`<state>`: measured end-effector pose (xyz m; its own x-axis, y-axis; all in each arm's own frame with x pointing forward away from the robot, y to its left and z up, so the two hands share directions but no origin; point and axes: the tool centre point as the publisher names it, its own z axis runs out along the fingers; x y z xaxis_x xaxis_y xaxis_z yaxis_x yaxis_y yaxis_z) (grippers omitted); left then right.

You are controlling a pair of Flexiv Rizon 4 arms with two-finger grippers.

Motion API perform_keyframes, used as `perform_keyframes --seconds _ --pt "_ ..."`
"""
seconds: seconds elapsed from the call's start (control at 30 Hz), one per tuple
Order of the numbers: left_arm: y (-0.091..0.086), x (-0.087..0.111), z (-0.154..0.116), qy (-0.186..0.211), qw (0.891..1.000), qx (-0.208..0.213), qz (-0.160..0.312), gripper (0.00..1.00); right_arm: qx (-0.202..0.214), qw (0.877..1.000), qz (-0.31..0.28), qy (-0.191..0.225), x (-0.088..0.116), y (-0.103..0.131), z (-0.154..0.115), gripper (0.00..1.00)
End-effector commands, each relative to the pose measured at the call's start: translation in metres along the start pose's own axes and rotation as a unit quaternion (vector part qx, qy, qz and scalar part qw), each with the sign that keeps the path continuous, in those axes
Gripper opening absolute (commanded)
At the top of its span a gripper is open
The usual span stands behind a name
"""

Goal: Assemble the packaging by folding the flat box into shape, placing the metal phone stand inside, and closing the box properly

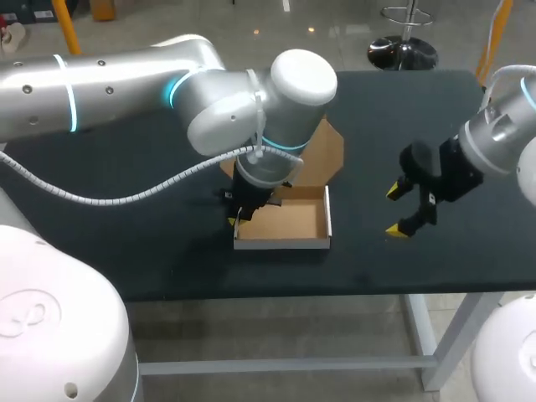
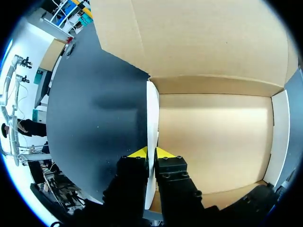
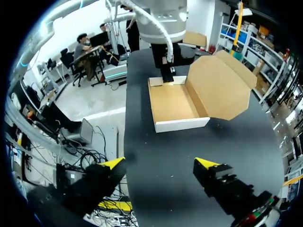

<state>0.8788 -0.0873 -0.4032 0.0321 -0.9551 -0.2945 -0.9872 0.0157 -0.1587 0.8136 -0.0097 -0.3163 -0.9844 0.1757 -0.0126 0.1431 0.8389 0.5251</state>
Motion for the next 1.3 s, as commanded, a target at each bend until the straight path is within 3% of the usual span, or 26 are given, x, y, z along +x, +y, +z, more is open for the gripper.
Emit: perform_keyframes --seconds 0.03,0.47,0.53,0.6,0.67,0.77,1.07,1.3 --pt "0.002 -0.001 0.007 0.020 1.000 0.001 0.000 0.00 -0.002 1.000 0.000 0.003 0.000 -0.001 0.000 1.00" --pt "0.009 0.005 0.001 0.087 0.996 0.001 0.009 0.00 0.002 1.000 0.008 0.004 -0.001 -0.003 0.001 1.00" --pt "0.009 0.006 0.000 0.095 0.995 0.002 0.012 0.33 0.002 1.000 0.009 0.004 0.000 -0.003 0.001 1.00" --pt "0.010 0.008 -0.002 0.103 0.995 0.005 0.016 0.51 0.002 1.000 0.011 0.004 0.000 -0.004 0.001 1.00" --pt "0.011 0.010 -0.004 0.110 0.994 0.009 0.019 0.83 0.003 1.000 0.012 0.004 0.000 -0.004 0.002 1.00" --pt "0.012 0.012 -0.007 0.118 0.993 0.013 0.023 0.98 0.002 1.000 0.014 0.004 0.000 -0.005 0.002 1.00" --pt "0.016 0.010 -0.022 0.171 0.985 0.028 0.027 1.00 0.001 1.000 0.019 0.004 0.000 -0.007 0.001 1.00" --pt "0.029 -0.001 -0.053 0.248 0.965 0.065 0.056 1.00 -0.005 0.999 0.044 0.000 -0.002 -0.009 -0.001 1.00"
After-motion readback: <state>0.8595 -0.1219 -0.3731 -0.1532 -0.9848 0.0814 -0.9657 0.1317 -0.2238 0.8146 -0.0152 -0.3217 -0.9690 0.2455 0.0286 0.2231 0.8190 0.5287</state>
